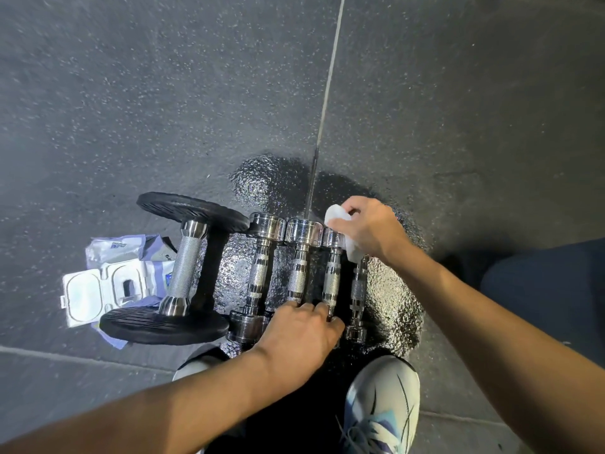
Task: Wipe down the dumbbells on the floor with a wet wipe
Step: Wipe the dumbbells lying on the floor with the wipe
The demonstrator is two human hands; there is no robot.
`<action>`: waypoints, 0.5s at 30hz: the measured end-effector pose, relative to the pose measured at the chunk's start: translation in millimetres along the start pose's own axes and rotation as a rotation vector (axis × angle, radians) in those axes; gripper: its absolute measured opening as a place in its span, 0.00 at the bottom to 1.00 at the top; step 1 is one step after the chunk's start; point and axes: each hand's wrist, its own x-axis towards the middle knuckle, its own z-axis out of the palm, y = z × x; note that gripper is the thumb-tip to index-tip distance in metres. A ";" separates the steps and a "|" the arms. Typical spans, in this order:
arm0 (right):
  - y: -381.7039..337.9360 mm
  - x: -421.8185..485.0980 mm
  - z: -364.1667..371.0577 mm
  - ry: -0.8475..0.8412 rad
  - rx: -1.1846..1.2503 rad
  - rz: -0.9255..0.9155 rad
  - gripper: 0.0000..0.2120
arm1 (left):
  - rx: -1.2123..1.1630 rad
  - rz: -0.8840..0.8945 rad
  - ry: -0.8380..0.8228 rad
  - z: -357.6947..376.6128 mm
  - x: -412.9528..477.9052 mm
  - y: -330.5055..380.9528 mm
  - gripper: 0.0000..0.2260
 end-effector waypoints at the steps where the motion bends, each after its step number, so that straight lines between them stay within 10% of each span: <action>1: -0.9 -1.0 -1.5 0.037 0.016 -0.020 0.04 | 0.007 0.003 0.012 -0.3 -0.4 0.5 0.18; 15: 50.3 -31.2 32.5 0.092 -0.463 -0.615 0.14 | 0.052 -0.012 0.004 0.0 3.9 3.6 0.20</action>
